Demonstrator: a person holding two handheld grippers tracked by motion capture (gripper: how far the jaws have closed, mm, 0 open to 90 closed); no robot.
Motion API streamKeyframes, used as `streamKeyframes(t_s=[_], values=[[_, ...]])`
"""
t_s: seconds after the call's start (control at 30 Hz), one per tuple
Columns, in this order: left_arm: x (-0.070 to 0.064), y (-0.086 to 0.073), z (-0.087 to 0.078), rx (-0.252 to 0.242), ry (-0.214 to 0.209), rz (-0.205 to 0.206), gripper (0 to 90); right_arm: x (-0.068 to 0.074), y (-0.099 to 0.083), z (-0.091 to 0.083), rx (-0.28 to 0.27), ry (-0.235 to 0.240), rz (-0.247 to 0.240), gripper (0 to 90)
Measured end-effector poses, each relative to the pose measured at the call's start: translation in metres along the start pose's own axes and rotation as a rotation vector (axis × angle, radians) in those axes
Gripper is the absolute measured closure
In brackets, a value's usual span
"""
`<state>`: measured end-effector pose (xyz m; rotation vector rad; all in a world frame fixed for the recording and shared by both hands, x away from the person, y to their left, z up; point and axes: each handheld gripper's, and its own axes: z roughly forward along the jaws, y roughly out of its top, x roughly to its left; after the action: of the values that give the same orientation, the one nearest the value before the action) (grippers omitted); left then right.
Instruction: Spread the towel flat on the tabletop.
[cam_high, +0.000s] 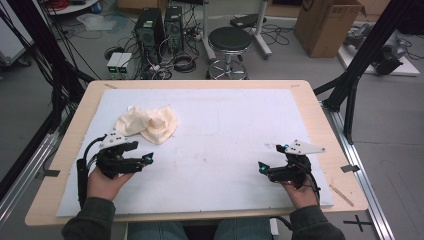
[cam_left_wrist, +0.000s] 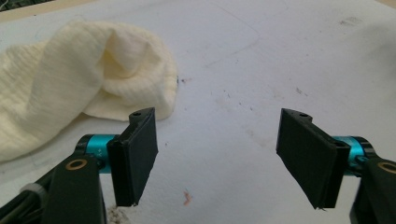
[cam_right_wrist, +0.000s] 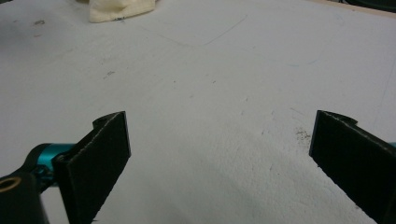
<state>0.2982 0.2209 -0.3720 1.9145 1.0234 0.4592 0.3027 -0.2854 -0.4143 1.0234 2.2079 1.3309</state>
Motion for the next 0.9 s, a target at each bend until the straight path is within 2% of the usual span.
streamKeyframes(t_s=[0.13,0.3,0.43,0.63,0.9], values=[[0.009,0.014,0.004,0.011,0.017,-0.008,30.8,0.000,0.001,0.000,-0.006,0.002,-0.001,4.5],[0.024,0.028,0.015,0.015,0.047,-0.053,31.6,0.000,0.002,0.001,-0.008,0.008,-0.003,4.5],[0.037,0.040,0.025,0.029,0.082,-0.052,32.3,0.001,0.004,0.002,-0.008,0.012,-0.013,4.5],[0.057,0.048,0.044,0.054,0.106,-0.107,34.6,0.001,0.006,0.006,-0.002,0.024,-0.018,4.5],[0.074,0.056,0.068,0.071,0.136,-0.170,35.2,0.000,0.006,0.008,-0.003,0.029,-0.018,4.5]])
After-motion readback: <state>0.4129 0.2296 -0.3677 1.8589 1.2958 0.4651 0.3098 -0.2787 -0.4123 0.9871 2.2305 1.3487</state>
